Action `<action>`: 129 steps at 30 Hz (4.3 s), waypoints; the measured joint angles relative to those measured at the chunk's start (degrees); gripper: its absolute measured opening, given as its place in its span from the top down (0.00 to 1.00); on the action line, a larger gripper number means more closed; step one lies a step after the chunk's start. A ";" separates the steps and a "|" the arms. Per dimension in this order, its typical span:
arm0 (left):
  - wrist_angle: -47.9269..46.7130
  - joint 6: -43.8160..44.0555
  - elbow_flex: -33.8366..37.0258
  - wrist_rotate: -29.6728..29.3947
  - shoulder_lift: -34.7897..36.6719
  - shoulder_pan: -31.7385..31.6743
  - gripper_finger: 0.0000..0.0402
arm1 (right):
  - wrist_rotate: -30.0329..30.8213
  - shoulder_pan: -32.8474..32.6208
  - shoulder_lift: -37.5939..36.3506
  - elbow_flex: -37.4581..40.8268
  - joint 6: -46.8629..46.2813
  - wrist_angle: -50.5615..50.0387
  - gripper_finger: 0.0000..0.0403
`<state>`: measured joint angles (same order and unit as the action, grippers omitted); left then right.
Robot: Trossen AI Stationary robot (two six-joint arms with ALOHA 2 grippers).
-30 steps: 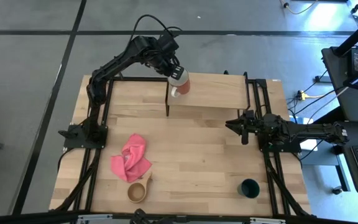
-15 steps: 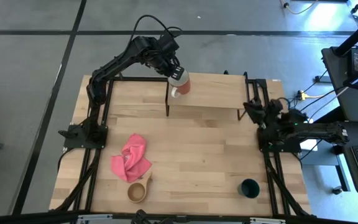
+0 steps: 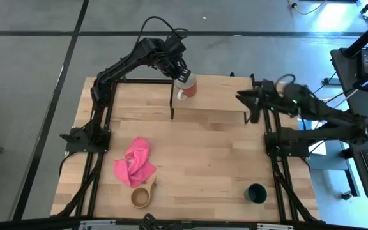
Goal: Stack small to large cups/mugs on shelf
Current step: Put the orange mug on the shelf
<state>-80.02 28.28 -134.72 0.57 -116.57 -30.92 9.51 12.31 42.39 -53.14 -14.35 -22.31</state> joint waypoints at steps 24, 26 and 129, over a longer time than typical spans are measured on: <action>0.46 -0.95 0.00 0.34 -1.12 0.24 0.97 | -31.32 25.25 27.01 -4.85 -0.63 9.17 0.75; 0.79 -0.97 0.00 0.35 -1.12 0.24 0.97 | -31.27 25.28 26.99 -4.85 -0.37 9.90 0.75; 2.53 -4.97 -0.11 0.53 -1.01 0.57 0.88 | -28.54 19.64 39.01 -4.79 -9.53 16.49 0.99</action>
<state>-77.49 23.31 -134.82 1.10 -117.58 -30.35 -19.03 31.94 81.41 -57.93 -23.88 -5.82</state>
